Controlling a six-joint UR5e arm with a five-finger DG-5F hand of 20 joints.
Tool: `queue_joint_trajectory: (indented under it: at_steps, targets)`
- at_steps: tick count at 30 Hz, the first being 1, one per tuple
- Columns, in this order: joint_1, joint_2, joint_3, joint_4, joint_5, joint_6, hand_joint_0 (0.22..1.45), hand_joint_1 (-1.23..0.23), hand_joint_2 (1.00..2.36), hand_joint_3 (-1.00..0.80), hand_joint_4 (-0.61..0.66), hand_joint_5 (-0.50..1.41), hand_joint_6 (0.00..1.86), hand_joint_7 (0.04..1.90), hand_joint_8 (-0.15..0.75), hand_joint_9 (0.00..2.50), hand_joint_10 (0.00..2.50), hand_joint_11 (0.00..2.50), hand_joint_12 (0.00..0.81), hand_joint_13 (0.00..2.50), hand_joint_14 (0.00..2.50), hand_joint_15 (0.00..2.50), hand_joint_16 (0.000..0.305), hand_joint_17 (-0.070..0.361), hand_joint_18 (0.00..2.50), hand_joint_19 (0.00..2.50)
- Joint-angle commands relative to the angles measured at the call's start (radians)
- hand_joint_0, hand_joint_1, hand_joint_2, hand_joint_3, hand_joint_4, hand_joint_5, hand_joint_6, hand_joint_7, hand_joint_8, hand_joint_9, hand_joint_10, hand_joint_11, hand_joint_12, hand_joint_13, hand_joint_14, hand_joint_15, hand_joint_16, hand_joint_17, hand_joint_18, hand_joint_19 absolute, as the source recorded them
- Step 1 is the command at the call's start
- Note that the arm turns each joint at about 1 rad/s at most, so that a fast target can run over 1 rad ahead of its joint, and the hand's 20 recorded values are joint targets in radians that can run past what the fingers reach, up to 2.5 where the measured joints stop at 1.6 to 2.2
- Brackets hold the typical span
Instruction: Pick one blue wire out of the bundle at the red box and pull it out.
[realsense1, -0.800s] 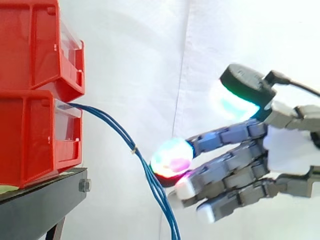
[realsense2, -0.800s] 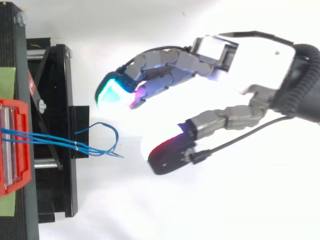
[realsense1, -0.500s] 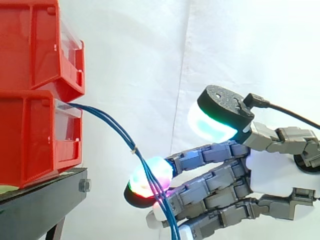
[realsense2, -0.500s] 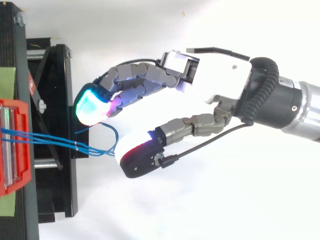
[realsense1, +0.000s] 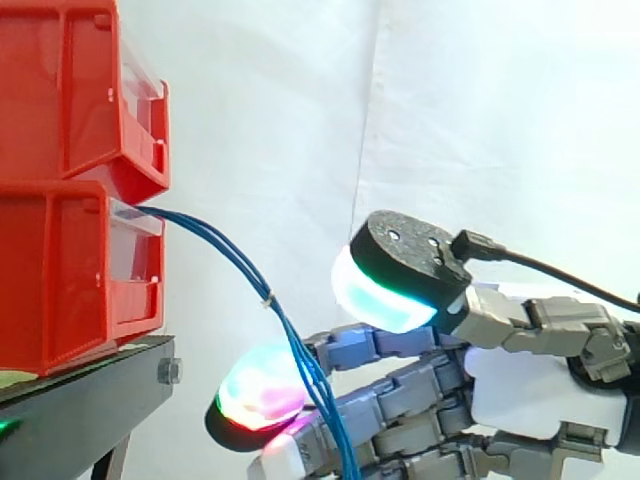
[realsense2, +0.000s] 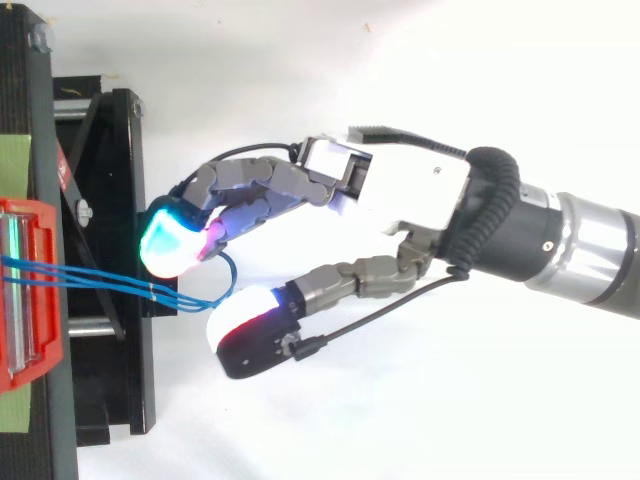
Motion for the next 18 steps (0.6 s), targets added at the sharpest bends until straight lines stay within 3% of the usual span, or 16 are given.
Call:
queue_joint_trajectory:
  at_steps: [1,5,8,9,14,18]
  targets:
    - [0.002,-0.010,0.035,-0.011,0.000,0.004,0.55,-0.67,1.01,-0.42,0.44,-0.12,0.50,1.06,0.379,0.70,0.01,0.31,0.468,0.48,0.00,0.15,0.063,0.142,0.60,0.36]
    - [0.002,-0.010,0.080,-0.080,0.000,0.004,0.56,-0.68,1.01,-0.41,0.43,-0.12,0.50,1.07,0.379,0.70,0.01,0.31,0.468,0.48,0.01,0.16,0.063,0.142,0.60,0.36]
    - [0.007,-0.010,0.083,-0.077,0.002,-0.002,0.56,-0.68,1.01,-0.40,0.42,-0.11,0.50,1.09,0.378,0.70,0.01,0.31,0.466,0.48,0.01,0.16,0.063,0.141,0.60,0.37]
    - [0.017,-0.010,0.083,-0.075,0.010,-0.006,0.56,-0.68,1.01,-0.39,0.42,-0.11,0.50,1.10,0.378,0.70,0.01,0.31,0.466,0.48,0.01,0.16,0.063,0.141,0.60,0.37]
    - [0.019,-0.009,0.083,-0.075,0.010,0.006,0.58,-0.69,1.01,-0.31,0.31,-0.10,0.50,1.30,0.379,0.70,0.01,0.33,0.465,0.49,0.00,0.15,0.062,0.140,0.61,0.36]
    - [0.019,-0.009,0.083,-0.077,0.006,0.021,0.58,-0.69,1.02,-0.29,0.31,-0.11,0.52,1.32,0.380,0.69,0.01,0.33,0.464,0.49,0.01,0.16,0.062,0.140,0.61,0.36]
